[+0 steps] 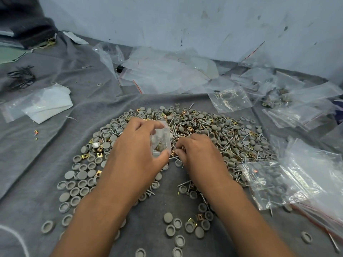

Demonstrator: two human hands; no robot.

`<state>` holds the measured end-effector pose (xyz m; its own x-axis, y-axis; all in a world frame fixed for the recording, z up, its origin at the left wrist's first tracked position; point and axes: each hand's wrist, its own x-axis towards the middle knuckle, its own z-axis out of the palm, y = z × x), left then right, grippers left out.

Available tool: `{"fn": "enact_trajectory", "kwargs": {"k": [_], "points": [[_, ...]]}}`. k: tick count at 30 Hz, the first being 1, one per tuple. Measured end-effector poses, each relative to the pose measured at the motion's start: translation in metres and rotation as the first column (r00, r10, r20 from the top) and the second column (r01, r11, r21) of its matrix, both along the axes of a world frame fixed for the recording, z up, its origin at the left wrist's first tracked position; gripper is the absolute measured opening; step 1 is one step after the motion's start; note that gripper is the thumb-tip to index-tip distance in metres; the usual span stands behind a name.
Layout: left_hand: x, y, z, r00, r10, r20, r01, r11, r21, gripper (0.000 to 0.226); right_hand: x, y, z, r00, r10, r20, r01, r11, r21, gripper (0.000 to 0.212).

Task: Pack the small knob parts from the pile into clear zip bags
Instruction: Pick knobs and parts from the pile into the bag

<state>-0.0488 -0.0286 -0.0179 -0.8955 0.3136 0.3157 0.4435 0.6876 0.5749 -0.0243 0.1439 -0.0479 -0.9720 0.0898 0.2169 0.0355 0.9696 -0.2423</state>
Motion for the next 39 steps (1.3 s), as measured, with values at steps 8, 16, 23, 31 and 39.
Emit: {"fn": "enact_trajectory", "kwargs": {"k": [8,16,23,31,39], "points": [[0.000,0.001,-0.002,1.000,-0.007,-0.011,0.007,1.000,-0.004,0.054,0.001,0.001,0.007,0.992,-0.031,0.125,0.056,0.978,-0.199,0.005],[0.002,0.004,-0.001,0.999,-0.011,-0.031,0.011,1.000,-0.006,0.053,0.007,0.016,0.034,0.999,0.033,0.002,-0.020,0.651,-0.759,0.011],[0.005,0.009,0.002,0.998,-0.028,-0.049,0.027,1.000,-0.011,0.049,0.016,-0.004,0.047,0.966,0.181,-0.184,-0.257,0.730,-0.633,0.008],[0.005,0.007,0.002,0.999,-0.028,-0.042,0.028,1.000,-0.001,0.054,0.018,-0.004,0.056,0.968,0.105,-0.228,-0.251,0.478,-0.842,0.005],[0.005,0.008,0.002,0.999,-0.036,0.003,0.035,0.997,0.074,0.040,0.016,-0.022,0.040,0.950,0.167,-0.263,-0.309,0.609,-0.731,0.008]]}}
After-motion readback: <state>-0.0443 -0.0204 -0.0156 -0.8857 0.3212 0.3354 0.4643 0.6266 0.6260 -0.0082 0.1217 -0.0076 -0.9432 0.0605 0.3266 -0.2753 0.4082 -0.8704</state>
